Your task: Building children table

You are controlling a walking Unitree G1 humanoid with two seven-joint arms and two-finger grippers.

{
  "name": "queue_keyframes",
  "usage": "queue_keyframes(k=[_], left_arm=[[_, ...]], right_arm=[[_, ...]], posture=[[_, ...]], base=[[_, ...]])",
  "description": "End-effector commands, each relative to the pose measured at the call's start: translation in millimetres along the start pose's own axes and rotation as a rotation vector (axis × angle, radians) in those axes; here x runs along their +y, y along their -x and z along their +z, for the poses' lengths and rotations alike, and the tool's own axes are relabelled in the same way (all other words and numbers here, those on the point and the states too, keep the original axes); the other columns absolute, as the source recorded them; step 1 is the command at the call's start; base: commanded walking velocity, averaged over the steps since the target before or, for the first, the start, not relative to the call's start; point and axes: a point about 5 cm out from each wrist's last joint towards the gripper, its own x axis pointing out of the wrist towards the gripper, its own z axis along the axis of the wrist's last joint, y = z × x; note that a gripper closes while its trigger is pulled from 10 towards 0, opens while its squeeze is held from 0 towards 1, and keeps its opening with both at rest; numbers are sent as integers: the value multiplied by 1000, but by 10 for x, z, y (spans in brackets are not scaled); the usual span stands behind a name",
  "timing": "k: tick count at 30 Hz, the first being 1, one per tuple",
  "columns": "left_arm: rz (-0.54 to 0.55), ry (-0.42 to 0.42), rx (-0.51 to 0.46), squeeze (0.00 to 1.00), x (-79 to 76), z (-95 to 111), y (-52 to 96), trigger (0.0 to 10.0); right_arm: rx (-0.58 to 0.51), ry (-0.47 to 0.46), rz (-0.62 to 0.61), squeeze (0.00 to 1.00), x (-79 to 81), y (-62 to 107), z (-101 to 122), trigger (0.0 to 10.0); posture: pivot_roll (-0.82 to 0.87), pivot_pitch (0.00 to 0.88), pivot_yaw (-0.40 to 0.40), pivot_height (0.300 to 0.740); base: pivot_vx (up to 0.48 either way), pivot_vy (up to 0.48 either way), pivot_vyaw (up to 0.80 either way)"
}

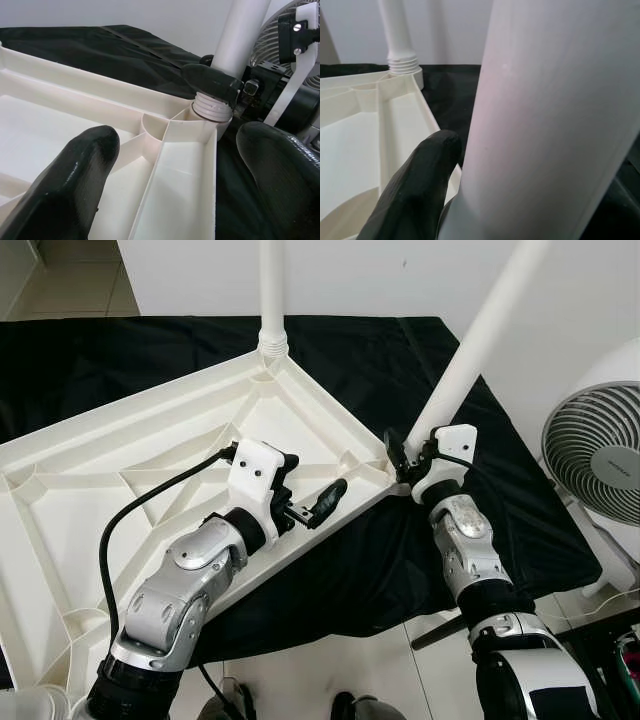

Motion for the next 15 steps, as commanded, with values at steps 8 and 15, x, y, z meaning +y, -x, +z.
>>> queue_keyframes(k=[8, 15], left_arm=[[-11, -1, 11, 0, -15, -13, 32, 10000], [-7, -2, 12, 0, -6, -7, 44, 10000]], right_arm=[[201, -57, -120, 0, -180, 212, -409, 10000], [110, 80, -27, 0, -39, 249, -333, 10000]], posture=[[131, 167, -52, 740], [136, 173, -54, 740]], base=[[0, 0, 0], [0, 0, 0]])
